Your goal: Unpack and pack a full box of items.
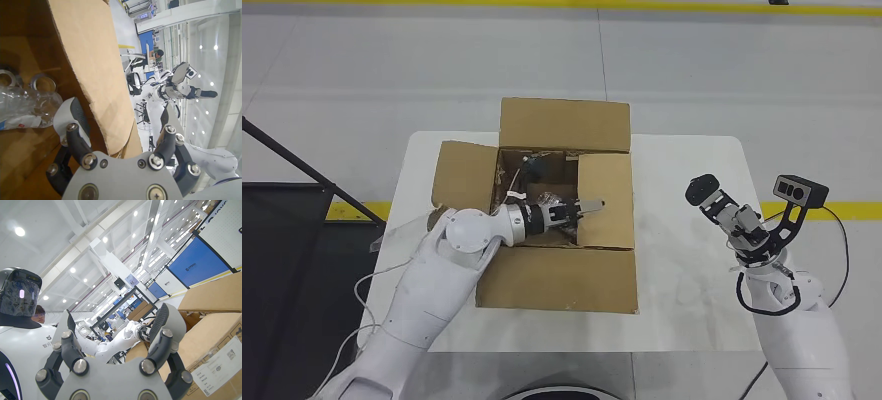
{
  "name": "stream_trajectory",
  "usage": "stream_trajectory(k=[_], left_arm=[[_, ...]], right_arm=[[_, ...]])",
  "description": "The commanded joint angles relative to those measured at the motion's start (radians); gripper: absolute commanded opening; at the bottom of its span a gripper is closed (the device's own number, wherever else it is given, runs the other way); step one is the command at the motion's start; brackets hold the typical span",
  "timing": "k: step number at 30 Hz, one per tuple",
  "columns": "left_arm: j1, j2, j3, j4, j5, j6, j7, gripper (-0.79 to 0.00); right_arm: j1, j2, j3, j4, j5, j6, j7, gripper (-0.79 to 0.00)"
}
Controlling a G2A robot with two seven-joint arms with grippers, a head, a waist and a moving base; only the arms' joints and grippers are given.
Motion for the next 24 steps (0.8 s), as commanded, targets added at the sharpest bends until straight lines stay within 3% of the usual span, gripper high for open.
stream_trajectory(k=[1, 11, 24], left_arm=[[-0.002, 0.0, -0.002, 0.005, -0.012, -0.008, -0.004, 0.0], [0.021, 0.01, -0.033, -0.035, -0.078, -0.042, -0.033, 0.0], [0.037, 0.016, -0.034, -0.21, -0.07, -0.003, 0.01, 0.0]], right_arm=[[0.0, 0.0, 0.0, 0.0, 0.0, 0.0, 0.0, 0.0], [0.0, 0.0, 0.0, 0.0, 0.0, 0.0, 0.0, 0.0], [0.0, 0.0, 0.0, 0.0, 0.0, 0.0, 0.0, 0.0]])
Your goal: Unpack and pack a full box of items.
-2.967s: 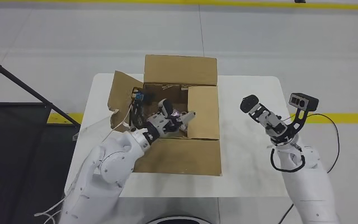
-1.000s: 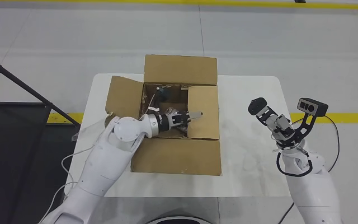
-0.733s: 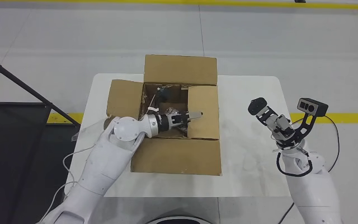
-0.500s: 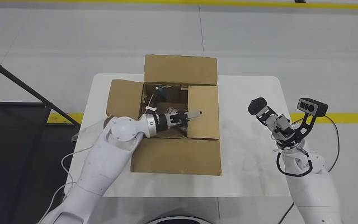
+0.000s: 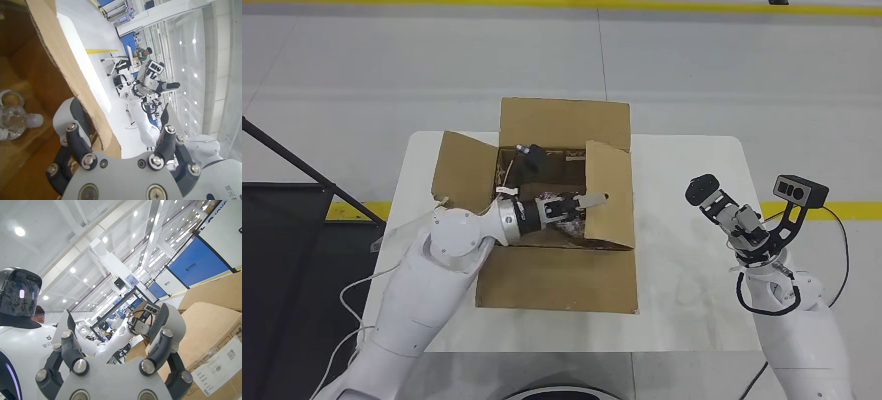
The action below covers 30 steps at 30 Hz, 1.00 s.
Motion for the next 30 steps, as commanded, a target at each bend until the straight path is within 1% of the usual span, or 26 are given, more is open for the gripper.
stream_trajectory(k=[1, 6, 11, 12, 15, 24, 30], left_arm=[[-0.004, -0.002, 0.015, -0.029, -0.001, 0.013, 0.011, 0.0], [-0.037, -0.012, 0.074, -0.073, 0.049, 0.062, 0.059, 0.0], [-0.091, -0.028, 0.145, -0.066, 0.091, 0.115, 0.121, 0.0], [-0.103, -0.032, 0.158, -0.059, 0.101, 0.124, 0.135, 0.0], [-0.133, -0.044, 0.196, -0.031, 0.104, 0.144, 0.168, 0.0], [-0.215, -0.081, 0.282, 0.079, 0.084, 0.168, 0.229, 0.0], [-0.273, -0.114, 0.359, 0.165, 0.087, 0.178, 0.265, 0.0]], right_arm=[[0.0, 0.0, 0.0, 0.0, 0.0, 0.0, 0.0, 0.0], [0.0, 0.0, 0.0, 0.0, 0.0, 0.0, 0.0, 0.0], [0.0, 0.0, 0.0, 0.0, 0.0, 0.0, 0.0, 0.0], [0.0, 0.0, 0.0, 0.0, 0.0, 0.0, 0.0, 0.0], [-0.032, 0.002, 0.033, -0.017, -0.025, 0.007, -0.057, 0.0], [-0.192, 0.014, 0.198, -0.079, -0.077, -0.011, -0.203, 0.0], [-0.276, 0.016, 0.268, -0.11, -0.095, -0.012, -0.265, 0.0]])
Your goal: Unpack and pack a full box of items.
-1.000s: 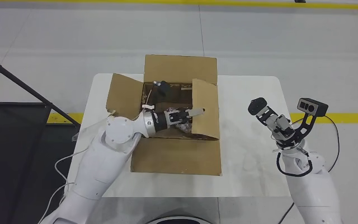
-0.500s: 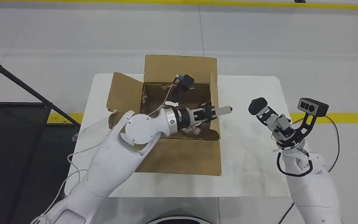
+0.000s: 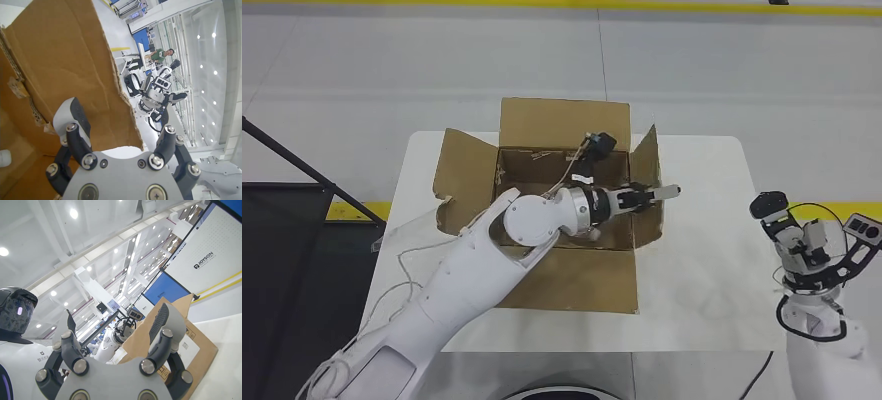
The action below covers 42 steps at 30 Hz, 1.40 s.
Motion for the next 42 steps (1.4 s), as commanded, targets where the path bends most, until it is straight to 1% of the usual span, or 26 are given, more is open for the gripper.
stream_trajectory(k=[1, 7, 13, 19, 23, 26, 28, 32, 37, 40, 42], left_arm=[[-0.018, -0.011, 0.026, 0.03, 0.003, 0.005, 0.014, 0.0], [-0.06, -0.043, 0.084, 0.111, 0.013, 0.031, 0.034, 0.0], [-0.08, -0.064, 0.102, 0.154, 0.004, 0.048, 0.038, 0.0], [-0.075, -0.071, 0.093, 0.155, 0.007, 0.041, 0.028, 0.0], [-0.057, -0.066, 0.064, 0.117, 0.008, 0.032, 0.013, 0.0], [-0.028, -0.053, 0.025, 0.05, 0.021, 0.029, -0.002, 0.0], [-0.002, -0.04, -0.012, -0.016, 0.048, 0.029, -0.007, 0.0], [0.085, -0.005, -0.126, -0.192, 0.102, 0.053, -0.027, 0.0], [0.251, 0.043, -0.326, -0.436, 0.166, 0.073, -0.046, 0.0], [0.361, 0.065, -0.451, -0.565, 0.184, 0.071, -0.052, 0.0], [0.436, 0.076, -0.534, -0.635, 0.175, 0.06, -0.05, 0.0]], right_arm=[[-0.021, 0.0, 0.015, -0.007, -0.001, -0.001, -0.009, 0.0], [-0.059, 0.0, 0.04, -0.029, -0.073, 0.028, -0.046, 0.0], [-0.066, -0.003, 0.035, -0.043, -0.124, 0.055, -0.085, 0.0], [-0.054, -0.004, 0.023, -0.033, -0.131, 0.064, -0.09, 0.0], [-0.048, -0.004, 0.023, -0.04, -0.143, 0.074, -0.096, 0.0], [-0.044, -0.003, 0.03, -0.064, -0.174, 0.095, -0.101, 0.0], [-0.038, -0.001, 0.038, -0.098, -0.208, 0.12, -0.111, 0.0], [-0.021, 0.002, 0.057, -0.187, -0.289, 0.197, -0.124, 0.0], [0.032, 0.007, 0.042, -0.286, -0.408, 0.336, -0.122, 0.0], [0.088, 0.012, 0.007, -0.328, -0.477, 0.413, -0.078, 0.0], [0.135, 0.015, -0.033, -0.346, -0.517, 0.453, -0.034, 0.0]])
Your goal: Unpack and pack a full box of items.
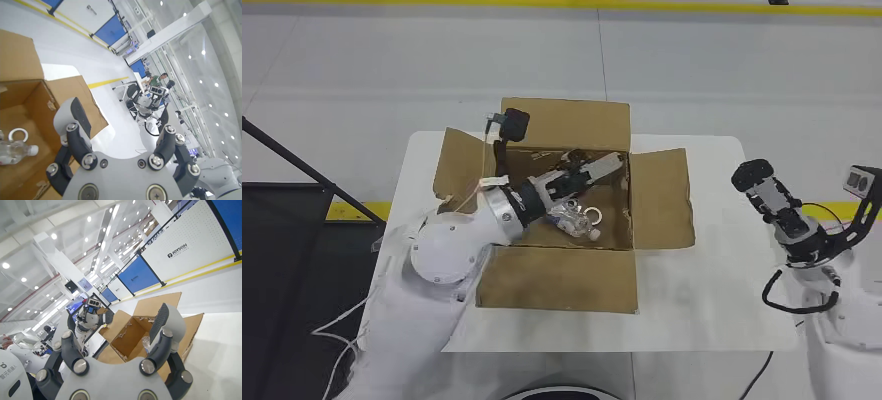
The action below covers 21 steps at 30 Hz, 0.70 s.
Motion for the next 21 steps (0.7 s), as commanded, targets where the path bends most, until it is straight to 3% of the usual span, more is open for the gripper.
stream_trajectory(k=[1, 9, 12, 21], left_arm=[[0.08, 0.01, -0.091, -0.067, -0.014, -0.015, 0.003, 0.0], [0.362, 0.028, -0.376, -0.198, -0.149, -0.159, 0.062, 0.0], [0.452, 0.031, -0.451, -0.214, -0.203, -0.232, 0.074, 0.0], [0.452, 0.031, -0.451, -0.214, -0.203, -0.232, 0.074, 0.0]], right_arm=[[0.049, 0.002, -0.043, -0.009, -0.032, 0.04, 0.04, 0.0], [0.316, -0.003, -0.293, 0.047, -0.182, 0.248, 0.177, 0.0], [0.394, -0.012, -0.375, 0.072, -0.208, 0.301, 0.161, 0.0], [0.4, -0.014, -0.383, 0.073, -0.206, 0.303, 0.16, 0.0]])
